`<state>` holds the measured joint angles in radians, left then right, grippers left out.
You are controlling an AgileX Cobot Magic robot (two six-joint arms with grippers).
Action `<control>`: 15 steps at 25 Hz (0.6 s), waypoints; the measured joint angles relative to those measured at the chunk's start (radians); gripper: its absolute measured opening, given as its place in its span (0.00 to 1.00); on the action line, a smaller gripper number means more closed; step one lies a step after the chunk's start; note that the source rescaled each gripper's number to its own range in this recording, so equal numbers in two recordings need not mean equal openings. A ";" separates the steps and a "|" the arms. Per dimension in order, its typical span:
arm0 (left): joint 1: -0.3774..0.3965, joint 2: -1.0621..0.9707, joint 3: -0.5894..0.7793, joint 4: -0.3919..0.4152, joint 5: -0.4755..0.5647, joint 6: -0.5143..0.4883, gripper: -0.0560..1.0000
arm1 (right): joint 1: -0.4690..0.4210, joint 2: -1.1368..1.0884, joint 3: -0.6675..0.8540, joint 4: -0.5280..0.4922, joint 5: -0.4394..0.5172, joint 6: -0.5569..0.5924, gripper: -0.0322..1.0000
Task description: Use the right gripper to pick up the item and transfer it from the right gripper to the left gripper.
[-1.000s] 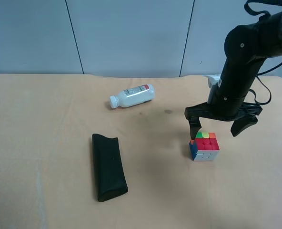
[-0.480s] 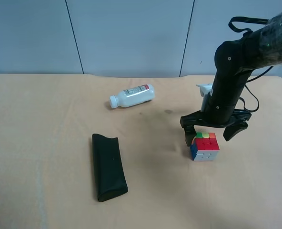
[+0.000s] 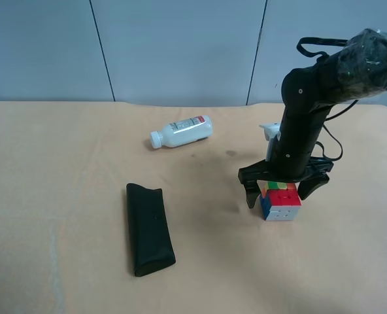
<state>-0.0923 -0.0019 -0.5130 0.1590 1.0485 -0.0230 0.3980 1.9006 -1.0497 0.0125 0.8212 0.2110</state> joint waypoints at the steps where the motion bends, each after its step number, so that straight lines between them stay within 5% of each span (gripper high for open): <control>1: 0.000 0.000 0.000 0.000 0.000 0.000 1.00 | 0.000 0.000 0.000 0.000 0.000 0.001 1.00; 8: 0.000 0.000 0.000 0.000 0.000 0.000 1.00 | 0.000 0.001 0.000 0.000 0.013 0.001 0.97; 12: 0.000 0.000 0.000 0.000 0.000 0.000 1.00 | 0.000 0.001 0.000 0.000 0.029 0.001 0.71; 15: 0.000 0.000 0.000 0.000 0.000 0.001 1.00 | 0.000 0.001 0.000 0.000 0.033 0.001 0.35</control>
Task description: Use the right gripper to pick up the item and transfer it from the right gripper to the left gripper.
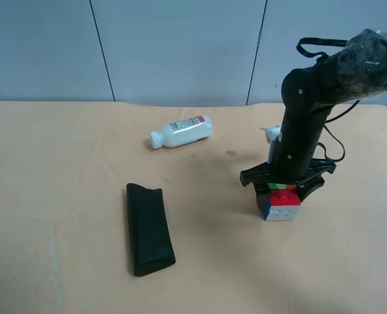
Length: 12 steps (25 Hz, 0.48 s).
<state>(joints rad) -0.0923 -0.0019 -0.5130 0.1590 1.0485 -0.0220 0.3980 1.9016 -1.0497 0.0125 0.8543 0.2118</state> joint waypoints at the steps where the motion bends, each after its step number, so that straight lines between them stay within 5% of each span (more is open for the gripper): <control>1: 0.000 0.000 0.000 0.000 0.000 0.000 1.00 | 0.000 0.000 0.000 0.000 0.001 0.000 0.18; 2: 0.000 0.000 0.000 0.000 0.000 0.000 1.00 | 0.000 0.000 0.000 -0.001 0.001 0.001 0.03; 12: 0.000 0.000 0.000 0.000 0.000 -0.001 1.00 | 0.000 -0.057 0.000 0.000 0.012 0.000 0.04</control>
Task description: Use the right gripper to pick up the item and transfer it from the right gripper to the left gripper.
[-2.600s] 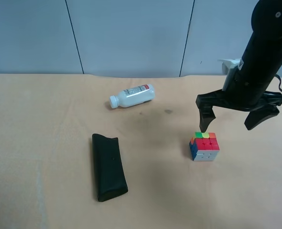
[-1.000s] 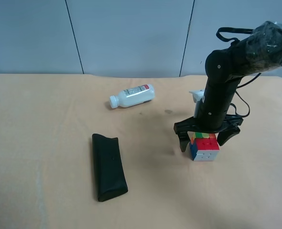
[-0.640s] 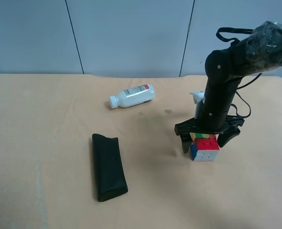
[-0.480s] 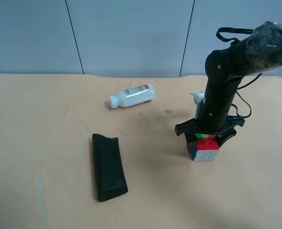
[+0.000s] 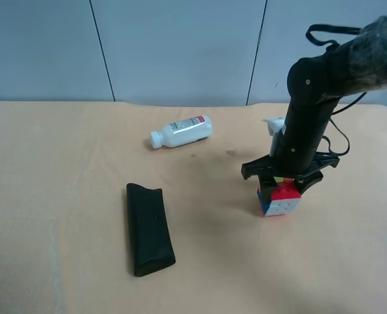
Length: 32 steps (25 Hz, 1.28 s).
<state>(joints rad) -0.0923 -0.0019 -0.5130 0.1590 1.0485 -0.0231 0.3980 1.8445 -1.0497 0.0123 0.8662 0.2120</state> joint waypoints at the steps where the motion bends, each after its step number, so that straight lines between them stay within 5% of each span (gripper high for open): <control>1: 0.000 0.000 0.000 0.000 0.000 0.000 1.00 | 0.000 -0.022 0.000 0.000 0.008 0.000 0.04; 9: 0.000 0.000 0.000 0.000 0.000 0.000 1.00 | 0.000 -0.232 0.000 0.003 0.075 -0.027 0.04; 18: 0.000 0.000 0.000 0.000 0.000 0.001 1.00 | 0.010 -0.394 0.000 0.098 0.133 -0.247 0.04; 32: 0.000 0.000 0.000 0.000 -0.001 0.000 1.00 | 0.293 -0.404 -0.097 0.130 0.083 -0.422 0.04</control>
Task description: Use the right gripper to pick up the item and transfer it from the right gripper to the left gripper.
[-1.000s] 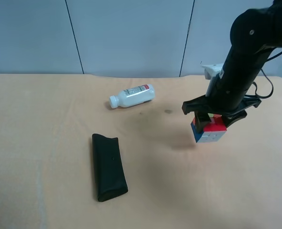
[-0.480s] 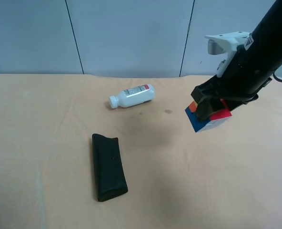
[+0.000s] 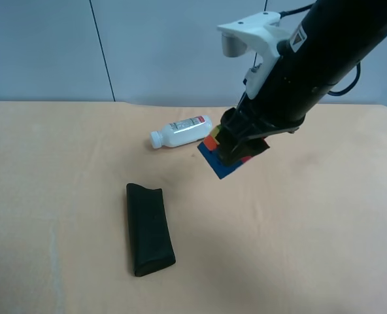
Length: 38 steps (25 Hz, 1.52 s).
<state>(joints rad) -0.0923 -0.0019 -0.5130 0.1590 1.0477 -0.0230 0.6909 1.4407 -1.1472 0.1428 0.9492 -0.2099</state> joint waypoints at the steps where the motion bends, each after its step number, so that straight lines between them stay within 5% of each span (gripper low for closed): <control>1: 0.000 0.000 0.000 0.000 0.000 0.000 1.00 | 0.009 0.000 -0.010 0.001 -0.008 -0.012 0.04; 10: 0.000 0.000 0.000 0.000 0.000 0.001 1.00 | 0.028 0.000 -0.026 0.136 -0.086 -0.243 0.04; 28: 0.000 0.000 0.000 -0.008 -0.010 0.000 1.00 | 0.028 0.000 -0.026 0.533 -0.147 -0.930 0.04; 38: 0.001 0.340 -0.154 -0.206 0.011 0.007 1.00 | 0.028 0.000 -0.026 0.585 -0.150 -1.120 0.04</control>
<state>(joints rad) -0.0912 0.3379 -0.6667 -0.0467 1.0591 -0.0162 0.7187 1.4407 -1.1734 0.7279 0.7993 -1.3304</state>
